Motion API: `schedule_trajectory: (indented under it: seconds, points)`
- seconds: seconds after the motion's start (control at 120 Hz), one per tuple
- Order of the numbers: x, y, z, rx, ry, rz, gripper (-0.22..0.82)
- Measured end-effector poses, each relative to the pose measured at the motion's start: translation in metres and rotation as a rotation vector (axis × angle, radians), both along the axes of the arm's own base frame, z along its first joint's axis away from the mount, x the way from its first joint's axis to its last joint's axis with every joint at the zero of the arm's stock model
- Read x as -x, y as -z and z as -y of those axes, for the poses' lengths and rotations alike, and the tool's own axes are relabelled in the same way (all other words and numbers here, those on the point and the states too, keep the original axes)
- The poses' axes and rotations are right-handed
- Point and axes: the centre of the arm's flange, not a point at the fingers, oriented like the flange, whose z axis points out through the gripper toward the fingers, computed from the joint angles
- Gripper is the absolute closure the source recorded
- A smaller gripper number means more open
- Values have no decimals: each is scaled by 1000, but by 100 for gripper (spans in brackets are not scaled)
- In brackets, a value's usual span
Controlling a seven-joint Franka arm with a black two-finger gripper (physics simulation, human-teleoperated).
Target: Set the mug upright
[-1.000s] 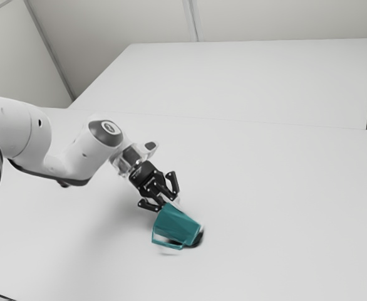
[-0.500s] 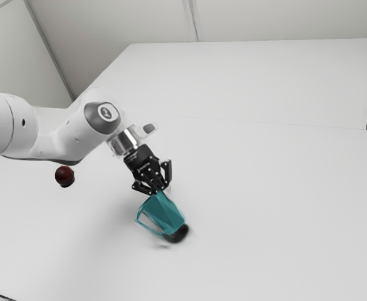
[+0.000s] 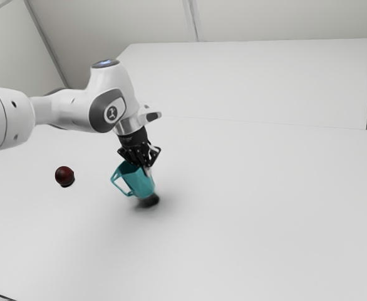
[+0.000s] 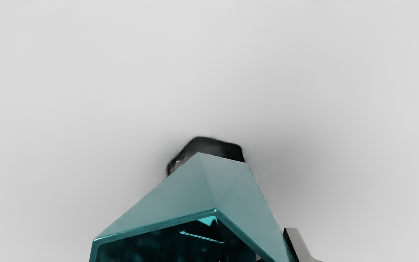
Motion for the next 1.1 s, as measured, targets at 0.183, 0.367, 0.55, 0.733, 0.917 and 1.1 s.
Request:
schedule_trajectory:
  seconds: [0.183,0.367,0.55,0.733,0.917,1.1]
  points:
    - [-4,-2,3,-37,31,38,78]
    - [-6,7,1,-51,36,41,78]
    - [-8,24,2,-53,36,23,78]
    - [-10,38,2,-51,32,14,78]
    - [-11,39,2,-45,29,18,64]
    - [-9,26,2,-42,32,37,28]
